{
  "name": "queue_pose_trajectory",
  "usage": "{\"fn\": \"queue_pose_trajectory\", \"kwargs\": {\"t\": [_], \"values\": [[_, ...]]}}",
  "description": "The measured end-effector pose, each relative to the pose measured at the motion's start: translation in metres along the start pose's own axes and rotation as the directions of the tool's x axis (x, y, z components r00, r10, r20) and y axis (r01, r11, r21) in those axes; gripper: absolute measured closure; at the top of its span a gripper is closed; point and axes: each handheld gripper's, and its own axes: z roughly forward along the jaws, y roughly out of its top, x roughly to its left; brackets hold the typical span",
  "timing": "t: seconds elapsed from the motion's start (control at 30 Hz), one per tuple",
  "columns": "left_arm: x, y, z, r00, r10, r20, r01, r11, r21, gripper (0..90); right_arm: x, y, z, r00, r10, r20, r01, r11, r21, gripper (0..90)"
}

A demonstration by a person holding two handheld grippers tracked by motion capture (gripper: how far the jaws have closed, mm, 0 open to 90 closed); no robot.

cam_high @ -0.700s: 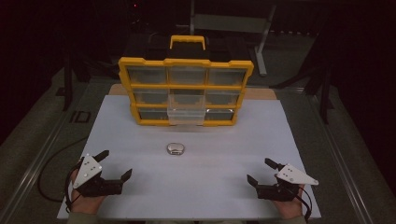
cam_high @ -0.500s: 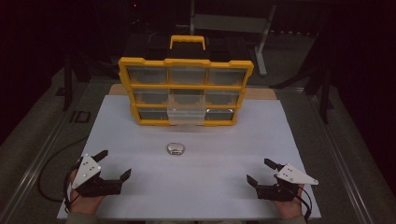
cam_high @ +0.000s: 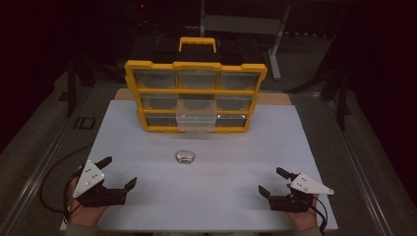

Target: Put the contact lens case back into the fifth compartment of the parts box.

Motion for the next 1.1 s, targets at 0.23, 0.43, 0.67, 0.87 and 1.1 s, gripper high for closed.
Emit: {"fn": "queue_pose_trajectory", "kwargs": {"t": [0.23,0.43,0.67,0.87,1.1], "values": [[-0.003,0.01,0.0,0.9993,0.036,0.014,-0.036,0.9993,0.007,0.2,0.001,0.0,0.002,1.0,-0.004,-0.005,0.004,1.0,0.01,8.0],[-0.004,0.021,0.003,0.997,0.075,0.02,-0.076,0.9971,0.01,0.2,0.001,0.0,0.002,1.0,-0.001,-0.009,0.001,1.0,0.013,8.0],[-0.003,0.029,0.008,0.9945,0.1,0.03,-0.101,0.9949,0.012,0.2,0.001,-0.001,0.003,0.9999,-0.004,-0.01,0.005,1.0,0.015,8.0],[-0.002,0.034,0.015,0.9938,0.1,0.05,-0.1,0.9949,0.01,0.2,0.001,-0.001,0.004,1.0,-0.001,-0.009,0.001,1.0,0.02,8.0],[-0.001,0.039,0.022,0.9917,0.108,0.071,-0.109,0.9939,0.019,0.2,0.001,-0.001,0.004,1.0,-0.001,-0.009,0.002,1.0,0.023,8.0]]}}
